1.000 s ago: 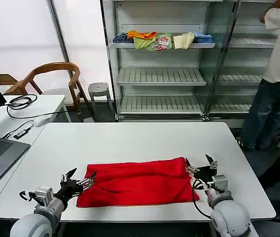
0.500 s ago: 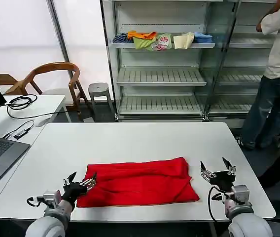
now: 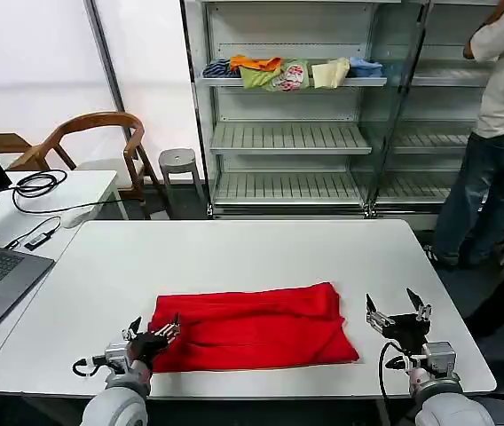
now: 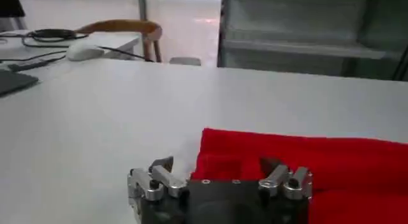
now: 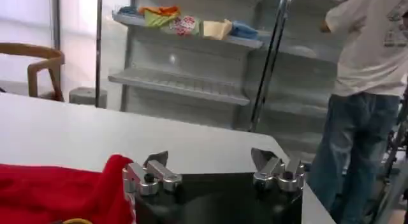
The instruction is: Fold and organize the clothes.
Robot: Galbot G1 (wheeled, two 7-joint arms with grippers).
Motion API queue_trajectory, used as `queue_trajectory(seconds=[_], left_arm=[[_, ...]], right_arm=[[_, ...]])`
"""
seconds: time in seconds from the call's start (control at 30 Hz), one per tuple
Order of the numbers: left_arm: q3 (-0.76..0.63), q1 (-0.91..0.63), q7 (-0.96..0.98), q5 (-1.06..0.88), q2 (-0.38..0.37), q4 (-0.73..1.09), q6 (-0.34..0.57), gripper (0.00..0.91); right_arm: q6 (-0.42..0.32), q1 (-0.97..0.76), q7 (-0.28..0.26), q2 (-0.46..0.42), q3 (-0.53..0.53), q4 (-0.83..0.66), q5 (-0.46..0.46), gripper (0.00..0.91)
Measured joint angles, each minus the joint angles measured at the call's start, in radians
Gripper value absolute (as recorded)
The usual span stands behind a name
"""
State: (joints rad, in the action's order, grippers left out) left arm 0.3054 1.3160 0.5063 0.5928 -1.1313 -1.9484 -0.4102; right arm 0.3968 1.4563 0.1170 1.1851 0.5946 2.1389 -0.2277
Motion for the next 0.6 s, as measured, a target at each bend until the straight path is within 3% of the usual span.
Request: queue_trajectory(seconds=[0.23,0.27,0.3,0.33,0.6], left_arm=[[-0.026,-0.026,0.062,-0.008,-0.011,0.028,-0.002,0.907],[-0.029,-0.029,0.067,-0.009,-0.011,0.030,-0.004,0.665],[-0.032,-0.031,0.074,-0.010,-0.012,0.032,-0.006,0.121],[-0.035,-0.031,0.079,-0.012,-0.012,0.032,-0.008,0.020],[-0.060,-0.025,0.100,-0.042,-0.020,0.042,-0.017,0.020]], right_arm=[[-0.001,-0.003,0.000,0.001,0.000,-0.002,0.002,0.907],[-0.001,-0.004,0.000,0.001,0.000,-0.003,0.003,0.907],[-0.001,-0.004,0.000,0.001,-0.001,-0.004,0.003,0.907],[-0.001,-0.005,0.000,0.000,-0.001,-0.005,0.003,0.907],[-0.001,-0.019,0.000,0.001,-0.010,-0.015,0.004,0.907]])
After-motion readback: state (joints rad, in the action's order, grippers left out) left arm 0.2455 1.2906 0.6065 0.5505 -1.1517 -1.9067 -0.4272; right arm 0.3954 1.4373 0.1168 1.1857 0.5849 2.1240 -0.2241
